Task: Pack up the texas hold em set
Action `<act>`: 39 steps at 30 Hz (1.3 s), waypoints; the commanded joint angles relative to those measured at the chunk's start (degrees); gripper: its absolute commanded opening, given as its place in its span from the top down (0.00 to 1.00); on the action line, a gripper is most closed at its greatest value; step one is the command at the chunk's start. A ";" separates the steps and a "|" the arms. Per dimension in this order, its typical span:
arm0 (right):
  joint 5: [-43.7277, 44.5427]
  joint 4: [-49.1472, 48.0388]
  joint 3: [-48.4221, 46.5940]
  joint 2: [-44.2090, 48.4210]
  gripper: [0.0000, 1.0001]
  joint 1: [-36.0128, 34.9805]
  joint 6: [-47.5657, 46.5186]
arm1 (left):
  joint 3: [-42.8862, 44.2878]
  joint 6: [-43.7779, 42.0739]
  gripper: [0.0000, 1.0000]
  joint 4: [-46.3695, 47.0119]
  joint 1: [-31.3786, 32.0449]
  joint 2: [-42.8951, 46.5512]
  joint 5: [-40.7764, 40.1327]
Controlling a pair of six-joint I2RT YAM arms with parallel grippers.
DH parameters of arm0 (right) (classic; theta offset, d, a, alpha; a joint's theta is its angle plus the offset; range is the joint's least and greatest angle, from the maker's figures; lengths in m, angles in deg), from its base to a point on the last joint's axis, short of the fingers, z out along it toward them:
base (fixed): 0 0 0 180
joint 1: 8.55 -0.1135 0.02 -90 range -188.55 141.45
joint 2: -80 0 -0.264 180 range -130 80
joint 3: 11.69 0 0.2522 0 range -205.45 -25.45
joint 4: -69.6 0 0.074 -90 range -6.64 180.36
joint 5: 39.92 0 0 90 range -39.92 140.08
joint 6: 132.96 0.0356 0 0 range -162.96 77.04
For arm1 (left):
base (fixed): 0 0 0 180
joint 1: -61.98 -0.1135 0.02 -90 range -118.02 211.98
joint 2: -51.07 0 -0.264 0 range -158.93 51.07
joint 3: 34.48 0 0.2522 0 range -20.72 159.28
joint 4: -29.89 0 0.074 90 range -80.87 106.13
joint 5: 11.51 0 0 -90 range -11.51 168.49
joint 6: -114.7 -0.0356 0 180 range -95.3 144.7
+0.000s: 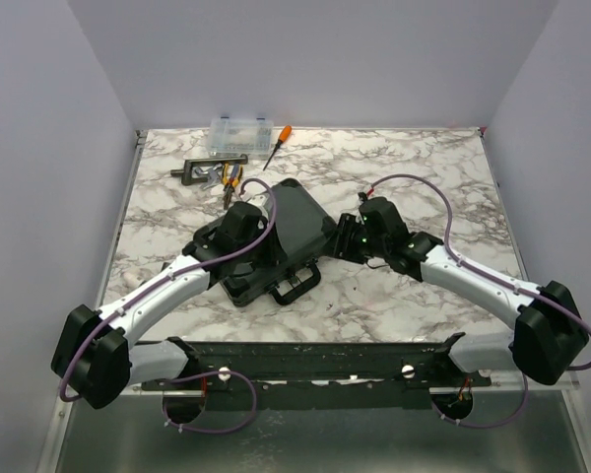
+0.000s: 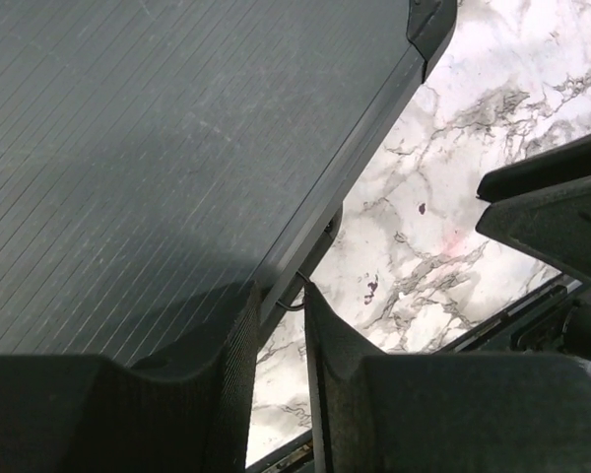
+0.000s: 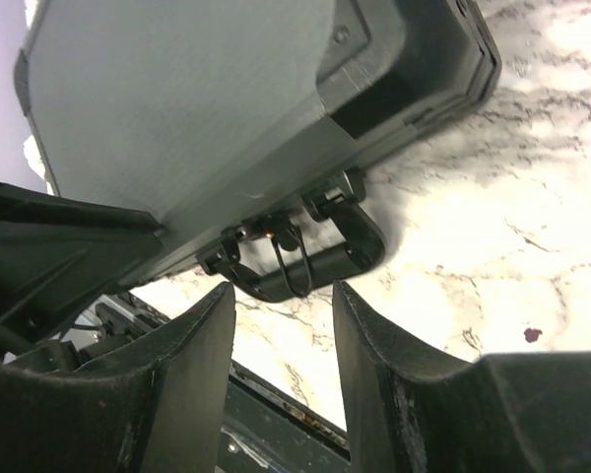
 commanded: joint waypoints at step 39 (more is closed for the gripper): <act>-2.11 -22.84 16.59 -9.22 0.89 -10.86 13.40 | -22.58 9.03 0.90 -0.05 0.64 14.31 -8.52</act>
